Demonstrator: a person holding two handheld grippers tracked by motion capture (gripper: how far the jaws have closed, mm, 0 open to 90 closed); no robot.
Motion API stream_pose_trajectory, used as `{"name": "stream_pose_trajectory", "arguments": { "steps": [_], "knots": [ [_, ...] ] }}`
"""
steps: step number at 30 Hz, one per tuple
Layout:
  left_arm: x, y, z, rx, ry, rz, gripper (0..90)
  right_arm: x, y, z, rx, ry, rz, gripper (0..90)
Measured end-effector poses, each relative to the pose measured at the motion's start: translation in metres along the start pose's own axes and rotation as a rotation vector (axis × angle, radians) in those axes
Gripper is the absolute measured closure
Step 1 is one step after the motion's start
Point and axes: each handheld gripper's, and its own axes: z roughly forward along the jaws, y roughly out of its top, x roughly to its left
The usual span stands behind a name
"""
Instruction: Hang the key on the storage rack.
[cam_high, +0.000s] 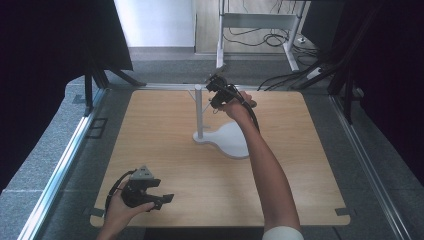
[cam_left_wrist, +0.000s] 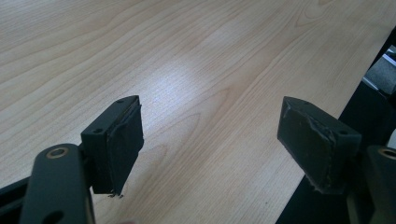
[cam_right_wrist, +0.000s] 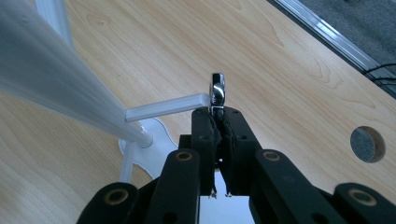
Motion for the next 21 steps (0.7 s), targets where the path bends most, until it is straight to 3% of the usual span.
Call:
{"name": "stream_pose_trajectory", "arguments": {
  "steps": [21],
  "knots": [
    [-0.001, 0.000, 0.002, 0.006, 0.000, 0.004, 23.0, 0.012, -0.003, -0.002, -0.001, -0.009, -0.016, 82.7]
  ]
}}
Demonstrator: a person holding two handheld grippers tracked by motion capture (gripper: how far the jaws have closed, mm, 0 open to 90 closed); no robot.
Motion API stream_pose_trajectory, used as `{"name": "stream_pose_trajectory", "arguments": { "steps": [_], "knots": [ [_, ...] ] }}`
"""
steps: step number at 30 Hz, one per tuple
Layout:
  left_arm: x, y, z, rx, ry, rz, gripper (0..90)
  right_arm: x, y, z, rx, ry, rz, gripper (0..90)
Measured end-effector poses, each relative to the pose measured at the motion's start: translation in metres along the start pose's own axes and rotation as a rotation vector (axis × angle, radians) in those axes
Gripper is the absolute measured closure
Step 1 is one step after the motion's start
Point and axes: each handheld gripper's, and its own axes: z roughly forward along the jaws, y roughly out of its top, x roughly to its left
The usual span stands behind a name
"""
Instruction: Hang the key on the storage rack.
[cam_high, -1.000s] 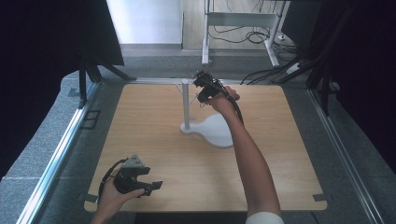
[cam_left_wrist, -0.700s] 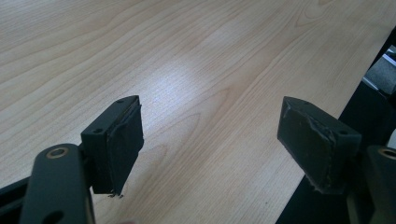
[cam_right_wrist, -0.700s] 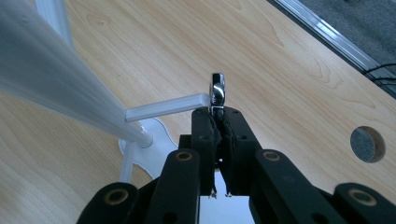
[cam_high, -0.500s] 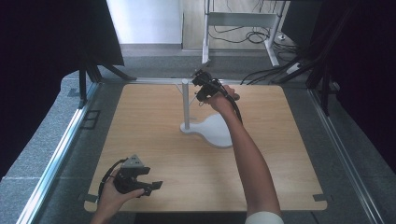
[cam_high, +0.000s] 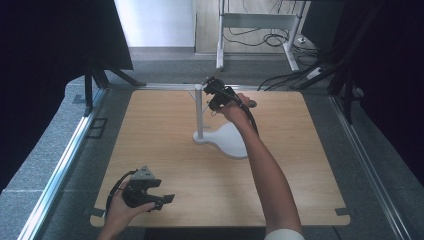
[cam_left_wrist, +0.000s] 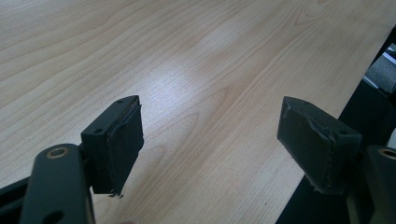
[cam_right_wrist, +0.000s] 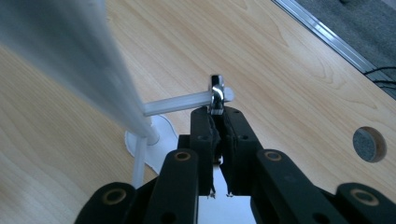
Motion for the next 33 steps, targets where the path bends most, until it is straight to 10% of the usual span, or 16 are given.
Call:
{"name": "stream_pose_trajectory", "arguments": {
  "steps": [22, 33],
  "knots": [
    [-0.004, 0.001, 0.006, 0.020, 0.006, 0.015, 23.0, 0.010, -0.036, -0.026, -0.087, 0.048, -0.002, 54.9],
    [-0.004, 0.001, 0.006, 0.025, 0.012, 0.013, 23.0, 0.002, -0.091, -0.040, -0.152, 0.085, 0.024, 50.1]
  ]
}}
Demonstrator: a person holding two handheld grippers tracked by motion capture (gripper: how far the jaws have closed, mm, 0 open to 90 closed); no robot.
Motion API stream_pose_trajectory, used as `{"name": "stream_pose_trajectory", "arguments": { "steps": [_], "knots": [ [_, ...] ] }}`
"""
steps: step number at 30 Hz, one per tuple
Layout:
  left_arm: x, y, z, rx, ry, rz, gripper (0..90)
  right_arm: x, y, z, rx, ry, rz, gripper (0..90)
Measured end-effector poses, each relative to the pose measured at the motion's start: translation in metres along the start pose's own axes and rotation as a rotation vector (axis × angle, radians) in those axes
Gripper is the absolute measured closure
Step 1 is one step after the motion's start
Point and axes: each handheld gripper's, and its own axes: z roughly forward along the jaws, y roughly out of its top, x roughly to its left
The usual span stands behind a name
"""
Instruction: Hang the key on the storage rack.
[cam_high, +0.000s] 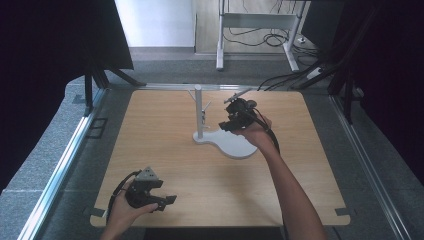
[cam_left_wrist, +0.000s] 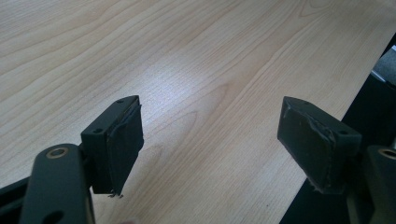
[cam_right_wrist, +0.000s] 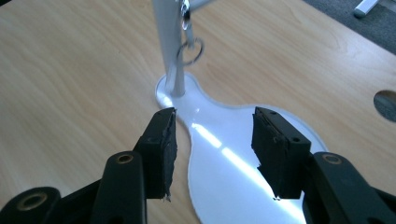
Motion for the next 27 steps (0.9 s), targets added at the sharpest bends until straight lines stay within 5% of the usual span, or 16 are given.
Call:
{"name": "stream_pose_trajectory", "arguments": {
  "steps": [17, 27],
  "knots": [
    [0.004, -0.002, 0.000, 0.006, 0.022, -0.014, 23.0, 0.025, -0.116, -0.023, -0.061, 0.058, -0.007, 48.5],
    [0.005, -0.002, 0.000, 0.014, 0.039, -0.016, 22.9, 0.028, -0.156, -0.018, -0.065, 0.045, 0.022, 48.3]
  ]
}}
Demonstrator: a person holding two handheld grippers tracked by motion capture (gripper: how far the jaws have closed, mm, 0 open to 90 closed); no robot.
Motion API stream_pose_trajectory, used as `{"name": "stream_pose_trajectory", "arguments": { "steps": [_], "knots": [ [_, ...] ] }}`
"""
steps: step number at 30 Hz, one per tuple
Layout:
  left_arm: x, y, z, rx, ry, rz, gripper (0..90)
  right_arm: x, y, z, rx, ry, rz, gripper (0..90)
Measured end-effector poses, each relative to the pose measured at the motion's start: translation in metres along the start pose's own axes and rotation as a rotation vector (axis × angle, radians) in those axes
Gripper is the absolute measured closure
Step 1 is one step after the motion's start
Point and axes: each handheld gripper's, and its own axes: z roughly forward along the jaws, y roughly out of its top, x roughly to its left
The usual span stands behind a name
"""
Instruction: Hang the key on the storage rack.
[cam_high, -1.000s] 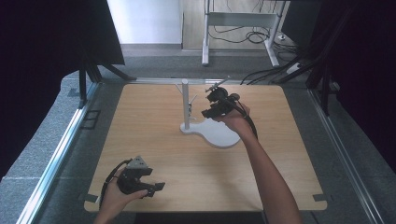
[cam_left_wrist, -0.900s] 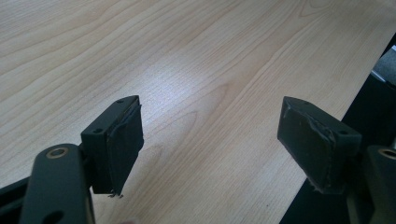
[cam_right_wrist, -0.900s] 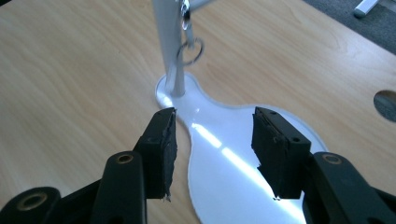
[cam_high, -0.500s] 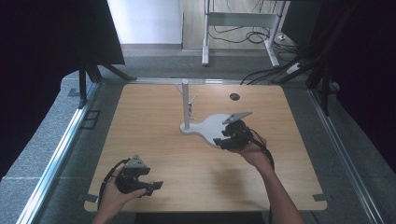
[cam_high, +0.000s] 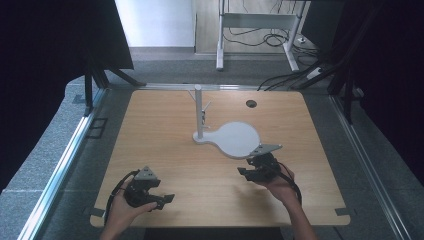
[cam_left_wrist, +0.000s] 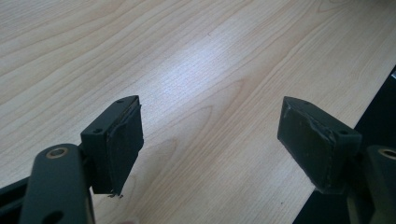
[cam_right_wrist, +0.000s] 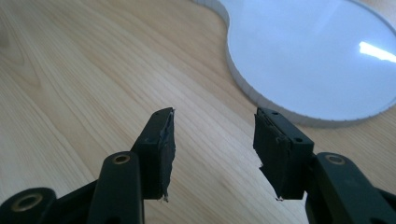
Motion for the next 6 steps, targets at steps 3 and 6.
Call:
{"name": "stream_pose_trajectory", "arguments": {
  "steps": [3, 6],
  "knots": [
    [0.000, 0.000, 0.000, 0.000, 0.001, 0.000, 22.9, -0.004, 0.001, -0.008, -0.029, -0.024, 0.027, 48.4],
    [-0.001, 0.001, 0.001, 0.003, 0.000, 0.004, 22.9, -0.007, -0.001, -0.012, -0.049, -0.023, 0.037, 47.9]
  ]
}}
